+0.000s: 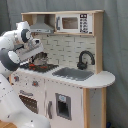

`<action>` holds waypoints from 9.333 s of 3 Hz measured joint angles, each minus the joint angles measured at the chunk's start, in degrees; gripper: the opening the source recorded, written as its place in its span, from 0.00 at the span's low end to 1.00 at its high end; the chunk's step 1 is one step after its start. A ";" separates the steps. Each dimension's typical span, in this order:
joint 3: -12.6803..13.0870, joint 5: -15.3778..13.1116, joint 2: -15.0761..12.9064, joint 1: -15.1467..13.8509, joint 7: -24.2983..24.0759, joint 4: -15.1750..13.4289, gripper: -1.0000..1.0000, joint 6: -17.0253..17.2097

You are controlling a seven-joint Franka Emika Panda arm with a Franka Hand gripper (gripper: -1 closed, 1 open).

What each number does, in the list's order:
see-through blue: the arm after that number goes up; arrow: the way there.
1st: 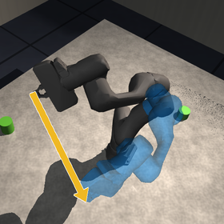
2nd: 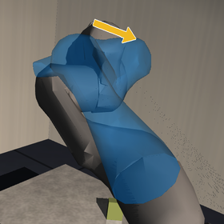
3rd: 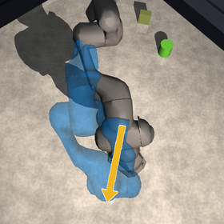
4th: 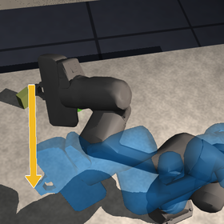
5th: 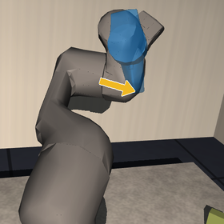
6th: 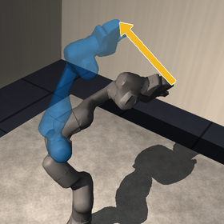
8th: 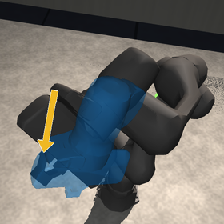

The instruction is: Play with the kitchen

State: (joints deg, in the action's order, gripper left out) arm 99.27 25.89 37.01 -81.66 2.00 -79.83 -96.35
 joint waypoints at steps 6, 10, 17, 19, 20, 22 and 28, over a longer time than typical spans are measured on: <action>24.12 -0.02 4.23 -21.32 0.35 21.02 0.00 0.00; 30.38 -0.12 7.74 -28.52 5.52 29.39 0.00 5.37; 28.63 -25.04 10.02 -16.27 10.20 40.44 1.00 4.06; 28.65 -34.43 12.44 -13.23 16.88 40.44 1.00 -0.09; 28.65 -38.95 14.04 -11.75 19.78 40.44 1.00 -0.96; 28.66 -45.66 18.32 -7.73 22.48 40.17 1.00 4.47; 28.85 -64.01 26.31 3.48 27.94 33.91 1.00 9.27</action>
State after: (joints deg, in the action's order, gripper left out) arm 128.13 -38.12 63.32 -78.17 29.94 -45.91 -87.09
